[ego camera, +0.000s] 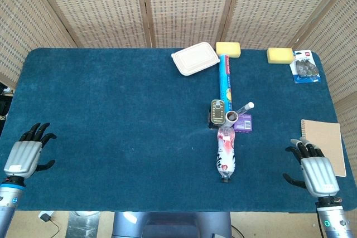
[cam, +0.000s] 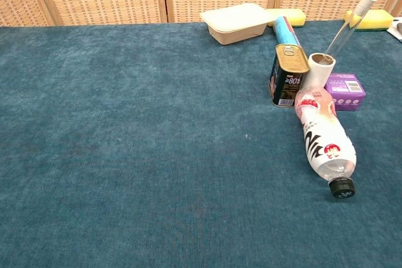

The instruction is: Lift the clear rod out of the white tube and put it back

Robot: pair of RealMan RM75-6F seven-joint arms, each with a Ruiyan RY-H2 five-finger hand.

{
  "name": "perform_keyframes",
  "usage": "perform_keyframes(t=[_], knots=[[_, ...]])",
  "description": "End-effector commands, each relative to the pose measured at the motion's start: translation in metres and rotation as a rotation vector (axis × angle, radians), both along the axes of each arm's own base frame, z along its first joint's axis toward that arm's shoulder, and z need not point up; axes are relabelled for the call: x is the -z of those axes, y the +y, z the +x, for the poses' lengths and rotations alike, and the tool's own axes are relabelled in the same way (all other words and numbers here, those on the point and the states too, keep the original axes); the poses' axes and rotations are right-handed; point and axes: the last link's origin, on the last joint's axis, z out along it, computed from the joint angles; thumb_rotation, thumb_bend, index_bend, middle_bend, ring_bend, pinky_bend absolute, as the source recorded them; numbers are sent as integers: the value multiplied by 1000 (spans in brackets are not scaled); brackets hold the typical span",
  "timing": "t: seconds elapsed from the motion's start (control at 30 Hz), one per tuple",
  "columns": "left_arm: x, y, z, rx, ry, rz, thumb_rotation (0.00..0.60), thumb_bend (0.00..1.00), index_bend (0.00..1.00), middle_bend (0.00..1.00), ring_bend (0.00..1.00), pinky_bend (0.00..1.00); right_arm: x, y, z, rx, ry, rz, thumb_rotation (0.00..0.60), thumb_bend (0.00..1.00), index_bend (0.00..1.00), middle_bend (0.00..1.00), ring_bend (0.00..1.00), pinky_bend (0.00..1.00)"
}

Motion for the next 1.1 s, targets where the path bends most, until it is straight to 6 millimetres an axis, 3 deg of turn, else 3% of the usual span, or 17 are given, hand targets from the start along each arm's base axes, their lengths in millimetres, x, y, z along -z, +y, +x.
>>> perform_keyframes(t=[0.03, 0.23, 0.53, 0.77, 0.97, 1.1], knots=[[-1, -1, 0, 1, -1, 5, 600, 162, 281, 98, 15, 182, 3, -1, 1, -12, -4, 6, 532, 204, 310, 217, 160, 222], [-5, -6, 3, 16, -10, 23, 600, 163, 282, 98, 15, 182, 13, -6, 9, -65, -73, 15, 535, 204, 307, 228, 168, 227], [-5, -9, 6, 53, -17, 25, 600, 162, 282, 97, 15, 182, 45, -31, 22, -172, -275, 45, 534, 203, 302, 245, 182, 250], [20, -3, 3, 87, -19, -47, 600, 163, 272, 98, 15, 188, 58, -47, 27, -213, -443, 35, 533, 201, 302, 252, 193, 268], [40, -3, 4, 110, -4, -116, 600, 162, 128, 98, 15, 191, 62, -60, 30, -199, -529, 51, 532, 200, 302, 253, 197, 271], [49, -5, 6, 129, -9, -144, 600, 162, 104, 98, 15, 193, 69, -70, 35, -182, -607, 88, 529, 200, 302, 254, 199, 273]])
